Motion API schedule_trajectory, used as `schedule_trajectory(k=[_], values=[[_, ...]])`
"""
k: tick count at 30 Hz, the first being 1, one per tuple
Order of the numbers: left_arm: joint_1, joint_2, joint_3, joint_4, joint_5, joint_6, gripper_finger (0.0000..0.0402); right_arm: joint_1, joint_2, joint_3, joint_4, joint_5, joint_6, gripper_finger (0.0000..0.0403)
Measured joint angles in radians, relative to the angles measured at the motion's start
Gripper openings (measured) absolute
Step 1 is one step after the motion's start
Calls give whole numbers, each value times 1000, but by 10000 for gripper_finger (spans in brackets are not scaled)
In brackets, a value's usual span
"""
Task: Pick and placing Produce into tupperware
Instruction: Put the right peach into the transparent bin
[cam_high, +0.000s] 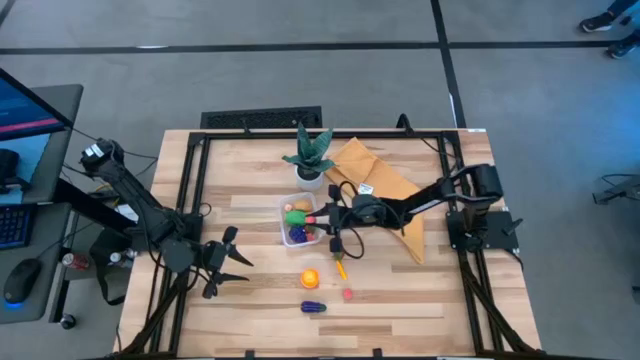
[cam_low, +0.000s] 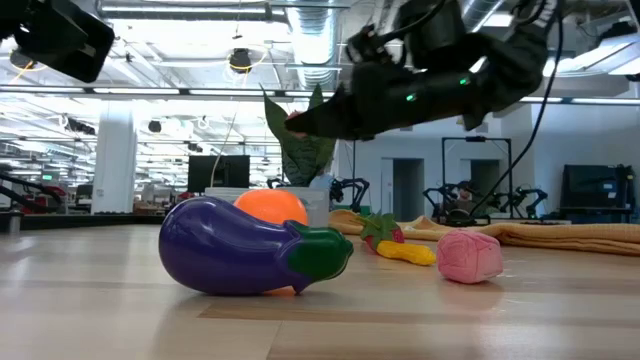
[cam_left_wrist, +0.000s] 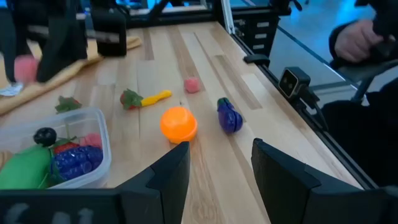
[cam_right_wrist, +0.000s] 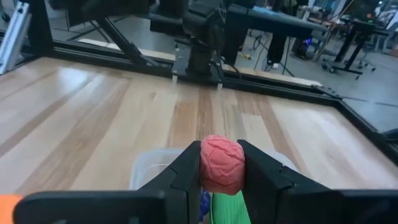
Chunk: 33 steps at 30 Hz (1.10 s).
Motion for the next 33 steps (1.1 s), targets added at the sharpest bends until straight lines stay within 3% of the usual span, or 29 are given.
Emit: schedule_trajectory(k=[13,23,33], values=[[-116,72,0,18,-185,-48,162,-40,131,134,-61,-15,64,85],[-116,75,0,26,-219,-48,162,-109,131,134,-110,-7,190,85],[-116,75,0,22,-223,-48,162,-105,131,133,-115,-8,201,85]])
